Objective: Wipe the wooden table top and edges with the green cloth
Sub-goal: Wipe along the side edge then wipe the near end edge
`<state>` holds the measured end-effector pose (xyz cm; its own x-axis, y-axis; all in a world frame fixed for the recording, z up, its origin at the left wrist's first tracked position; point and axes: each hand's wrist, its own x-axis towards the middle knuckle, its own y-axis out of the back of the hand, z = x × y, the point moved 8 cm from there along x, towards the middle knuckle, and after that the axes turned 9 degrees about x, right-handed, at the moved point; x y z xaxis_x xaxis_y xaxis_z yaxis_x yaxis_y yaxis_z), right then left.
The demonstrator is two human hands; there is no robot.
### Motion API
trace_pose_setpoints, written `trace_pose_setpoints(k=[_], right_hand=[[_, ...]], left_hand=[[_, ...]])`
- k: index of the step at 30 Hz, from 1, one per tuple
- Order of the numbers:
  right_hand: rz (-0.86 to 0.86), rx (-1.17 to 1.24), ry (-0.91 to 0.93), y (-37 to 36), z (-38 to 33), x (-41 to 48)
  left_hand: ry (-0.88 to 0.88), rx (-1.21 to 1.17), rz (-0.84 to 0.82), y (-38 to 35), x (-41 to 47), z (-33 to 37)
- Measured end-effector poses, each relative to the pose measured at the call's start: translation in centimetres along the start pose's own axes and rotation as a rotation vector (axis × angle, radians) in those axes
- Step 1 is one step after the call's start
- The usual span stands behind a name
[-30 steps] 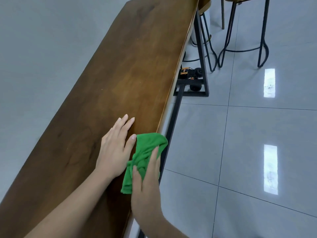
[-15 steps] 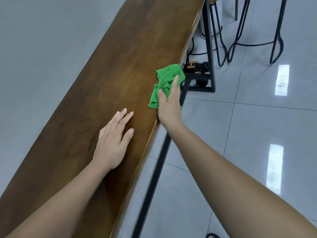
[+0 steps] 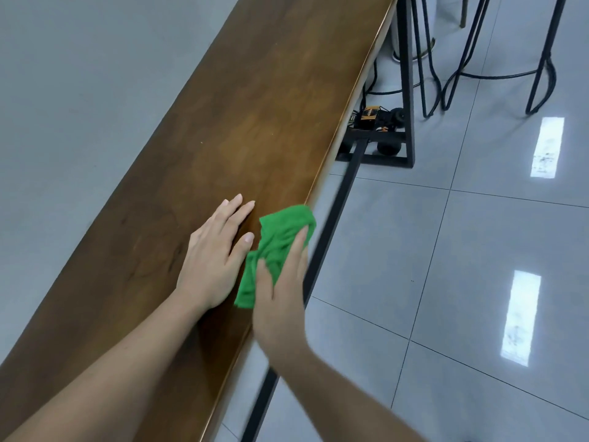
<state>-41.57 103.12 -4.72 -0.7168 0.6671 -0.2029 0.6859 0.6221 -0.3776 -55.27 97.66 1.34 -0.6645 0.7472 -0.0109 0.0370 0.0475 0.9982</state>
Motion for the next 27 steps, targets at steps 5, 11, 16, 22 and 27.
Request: trace_pose_setpoints(k=[5,11,16,22,27], right_hand=[[0.048,-0.080,0.073,3.6,-4.3,11.8],[0.102,-0.117,0.065,6.0,-7.1,20.9],[0.076,-0.122,0.067,5.8,-6.6,19.3],[0.022,-0.185,0.092,3.1,-3.4,8.9],[-0.009,-0.134,0.110,-0.9,0.8,-3.6]], left_hand=[[0.008,-0.005,-0.010,0.0,0.0,0.1],[0.022,-0.014,0.002,0.2,-0.1,0.1],[0.008,-0.021,0.008,0.2,-0.5,0.1],[0.026,-0.036,0.034,-0.1,-3.1,-0.5],[0.007,-0.028,0.029,-0.5,-11.5,-2.4]])
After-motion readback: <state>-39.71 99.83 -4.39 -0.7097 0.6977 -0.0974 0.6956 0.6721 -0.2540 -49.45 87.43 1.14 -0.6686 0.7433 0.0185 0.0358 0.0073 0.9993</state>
